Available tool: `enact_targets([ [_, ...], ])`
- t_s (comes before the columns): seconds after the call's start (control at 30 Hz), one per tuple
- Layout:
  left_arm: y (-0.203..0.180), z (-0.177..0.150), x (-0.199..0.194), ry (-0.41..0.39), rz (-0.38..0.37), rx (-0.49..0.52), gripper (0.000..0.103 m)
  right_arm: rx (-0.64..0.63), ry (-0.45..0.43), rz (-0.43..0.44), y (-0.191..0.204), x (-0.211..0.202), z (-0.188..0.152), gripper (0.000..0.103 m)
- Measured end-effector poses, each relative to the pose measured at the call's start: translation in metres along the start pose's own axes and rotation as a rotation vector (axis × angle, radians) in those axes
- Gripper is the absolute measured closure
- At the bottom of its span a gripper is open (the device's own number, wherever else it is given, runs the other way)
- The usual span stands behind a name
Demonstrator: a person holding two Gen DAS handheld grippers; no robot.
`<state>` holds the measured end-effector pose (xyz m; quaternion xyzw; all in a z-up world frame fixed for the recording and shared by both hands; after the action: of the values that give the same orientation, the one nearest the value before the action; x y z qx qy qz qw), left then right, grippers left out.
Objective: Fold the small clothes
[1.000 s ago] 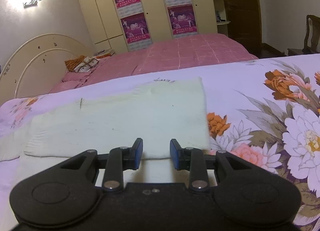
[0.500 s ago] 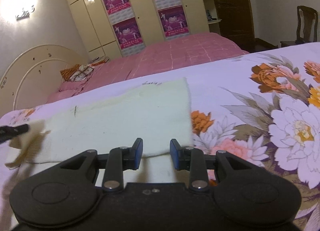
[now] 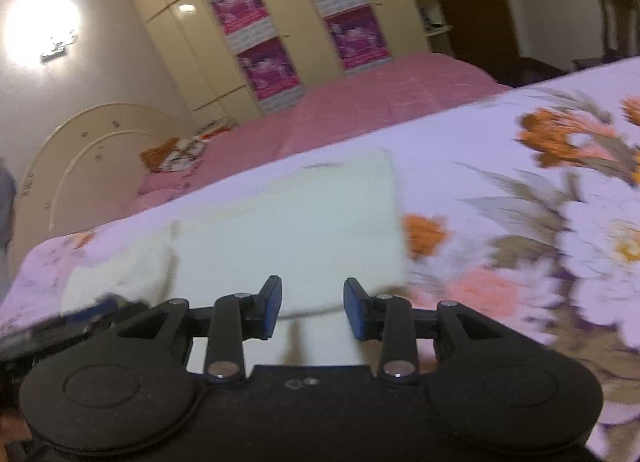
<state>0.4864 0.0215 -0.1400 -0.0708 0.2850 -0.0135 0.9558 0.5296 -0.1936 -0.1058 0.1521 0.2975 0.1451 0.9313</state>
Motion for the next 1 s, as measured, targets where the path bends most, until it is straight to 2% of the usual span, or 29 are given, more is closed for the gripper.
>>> enact_targets([
  [0.13, 0.069, -0.018, -0.024, 0.019, 0.124, -0.085, 0.033, -0.133, 0.014, 0.086, 0.060, 0.021, -0.002, 0.066],
  [0.27, 0.100, -0.026, -0.018, 0.075, 0.184, -0.077, 0.034, -0.393, 0.028, 0.122, 0.123, 0.040, -0.017, 0.050],
  [0.4, 0.111, -0.021, -0.009, 0.081, 0.181, -0.112, 0.034, -0.700, 0.006, 0.057, 0.163, 0.060, -0.029, 0.051],
  [0.5, 0.117, -0.017, 0.006, 0.081, 0.166, -0.148, 0.034, -0.868, 0.003, 0.037, 0.179, 0.076, -0.038, 0.054],
  [0.53, 0.120, -0.015, 0.012, 0.080, 0.163, -0.149, 0.034, -0.895, 0.016, 0.032, 0.181, 0.080, -0.041, 0.067],
  [0.57, 0.123, -0.012, 0.021, 0.078, 0.156, -0.147, 0.034, -0.900, 0.034, 0.018, 0.180, 0.085, -0.040, 0.102],
  [0.6, 0.123, -0.008, 0.027, 0.072, 0.150, -0.145, 0.034, -0.862, 0.025, 0.009, 0.176, 0.085, -0.035, 0.097],
  [0.77, 0.130, 0.005, 0.054, 0.047, 0.133, -0.173, 0.034, -0.586, -0.088, -0.025, 0.139, 0.057, 0.014, 0.099],
  [0.9, 0.127, 0.007, 0.060, 0.040, 0.117, -0.180, 0.034, -0.513, -0.134, -0.058, 0.107, 0.039, 0.034, 0.099],
  [1.0, 0.122, 0.009, 0.063, 0.030, 0.103, -0.177, 0.034, -0.459, -0.134, -0.072, 0.086, 0.033, 0.042, 0.099],
])
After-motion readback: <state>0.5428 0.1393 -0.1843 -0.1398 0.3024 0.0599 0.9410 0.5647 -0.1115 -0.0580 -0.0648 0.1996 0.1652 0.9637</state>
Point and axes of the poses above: each gripper's, at about its wrist camera, not at the fingertips, and x roughly the way its jaws point, y to its left, z to its top, the point moved 10 cm from there along x, roughly the way its jaws point
